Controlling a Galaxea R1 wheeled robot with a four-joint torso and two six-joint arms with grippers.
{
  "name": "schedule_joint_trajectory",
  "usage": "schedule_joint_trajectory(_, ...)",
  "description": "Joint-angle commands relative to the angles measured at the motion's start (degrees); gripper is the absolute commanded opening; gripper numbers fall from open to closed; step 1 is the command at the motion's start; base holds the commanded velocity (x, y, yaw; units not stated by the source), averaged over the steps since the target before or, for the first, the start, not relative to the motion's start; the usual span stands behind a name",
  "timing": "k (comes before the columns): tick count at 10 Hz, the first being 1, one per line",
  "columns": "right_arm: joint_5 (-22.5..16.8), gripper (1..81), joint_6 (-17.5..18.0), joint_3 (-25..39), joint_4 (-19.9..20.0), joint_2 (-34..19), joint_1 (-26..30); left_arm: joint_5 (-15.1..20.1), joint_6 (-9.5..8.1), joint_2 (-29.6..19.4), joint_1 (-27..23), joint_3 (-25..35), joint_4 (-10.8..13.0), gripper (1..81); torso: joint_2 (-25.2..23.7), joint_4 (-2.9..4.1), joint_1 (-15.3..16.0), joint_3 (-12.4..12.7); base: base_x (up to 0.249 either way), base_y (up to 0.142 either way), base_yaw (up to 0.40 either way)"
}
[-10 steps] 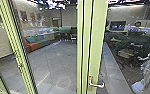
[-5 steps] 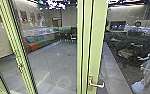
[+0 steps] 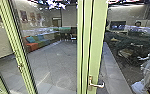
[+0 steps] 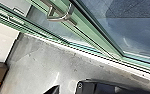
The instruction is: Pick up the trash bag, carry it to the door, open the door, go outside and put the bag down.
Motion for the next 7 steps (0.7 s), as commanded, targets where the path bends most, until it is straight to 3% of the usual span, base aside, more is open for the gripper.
schedule_joint_trajectory(1, -4.11, 81.1, 5.84, -1.59, 1.34, 1.8, 9.66, 4.74, -0.19, 0.55, -2.66, 0.33, -0.43, 1.0, 0.0, 0.0, 0.0, 0.0, 0.0, 0.0, 0.0)
schedule_joint_trajectory(7, -3.4, 81.1, 24.28, -7.12, -0.77, 10.05, 13.09, 4.74, -0.28, 0.55, -2.66, 0.34, -0.6, 1.0, 0.0, 0.0, 0.02, -0.05, 0.0, 0.0, 0.0)
